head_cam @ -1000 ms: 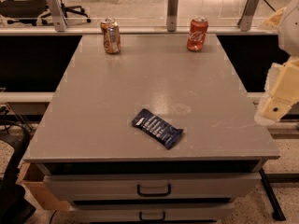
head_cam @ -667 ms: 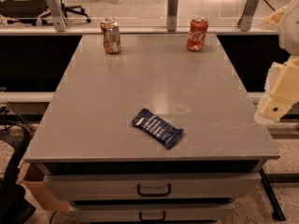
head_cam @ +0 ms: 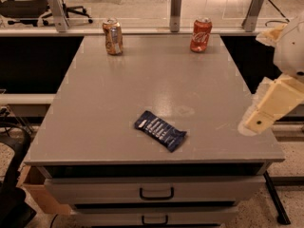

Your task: Move rxbar blueberry near orange can

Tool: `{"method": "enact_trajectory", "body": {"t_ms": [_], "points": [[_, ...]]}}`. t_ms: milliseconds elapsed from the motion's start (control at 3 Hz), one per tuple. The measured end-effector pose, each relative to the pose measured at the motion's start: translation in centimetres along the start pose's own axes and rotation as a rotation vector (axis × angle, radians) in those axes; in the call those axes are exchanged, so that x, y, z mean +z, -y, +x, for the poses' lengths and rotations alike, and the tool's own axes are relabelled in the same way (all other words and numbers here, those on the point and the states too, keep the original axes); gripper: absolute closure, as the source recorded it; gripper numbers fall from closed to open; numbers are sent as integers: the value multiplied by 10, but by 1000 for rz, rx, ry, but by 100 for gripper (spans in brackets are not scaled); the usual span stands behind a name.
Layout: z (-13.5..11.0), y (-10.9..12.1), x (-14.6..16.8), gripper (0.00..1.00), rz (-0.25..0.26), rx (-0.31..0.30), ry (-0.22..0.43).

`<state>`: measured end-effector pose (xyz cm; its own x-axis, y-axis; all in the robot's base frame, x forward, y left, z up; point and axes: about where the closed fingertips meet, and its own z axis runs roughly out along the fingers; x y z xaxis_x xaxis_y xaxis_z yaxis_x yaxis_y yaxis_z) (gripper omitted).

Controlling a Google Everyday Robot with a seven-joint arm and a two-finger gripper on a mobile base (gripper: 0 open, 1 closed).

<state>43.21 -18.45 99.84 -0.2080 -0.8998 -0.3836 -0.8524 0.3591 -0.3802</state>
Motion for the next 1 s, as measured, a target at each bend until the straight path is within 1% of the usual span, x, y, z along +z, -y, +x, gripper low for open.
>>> {"method": "enact_trajectory", "body": {"t_ms": [333, 667, 1000], "points": [[-3, -11, 12, 0, 43, 63, 114], [-5, -24, 37, 0, 75, 101, 235], [-4, -34, 78, 0, 107, 124, 343]]}}
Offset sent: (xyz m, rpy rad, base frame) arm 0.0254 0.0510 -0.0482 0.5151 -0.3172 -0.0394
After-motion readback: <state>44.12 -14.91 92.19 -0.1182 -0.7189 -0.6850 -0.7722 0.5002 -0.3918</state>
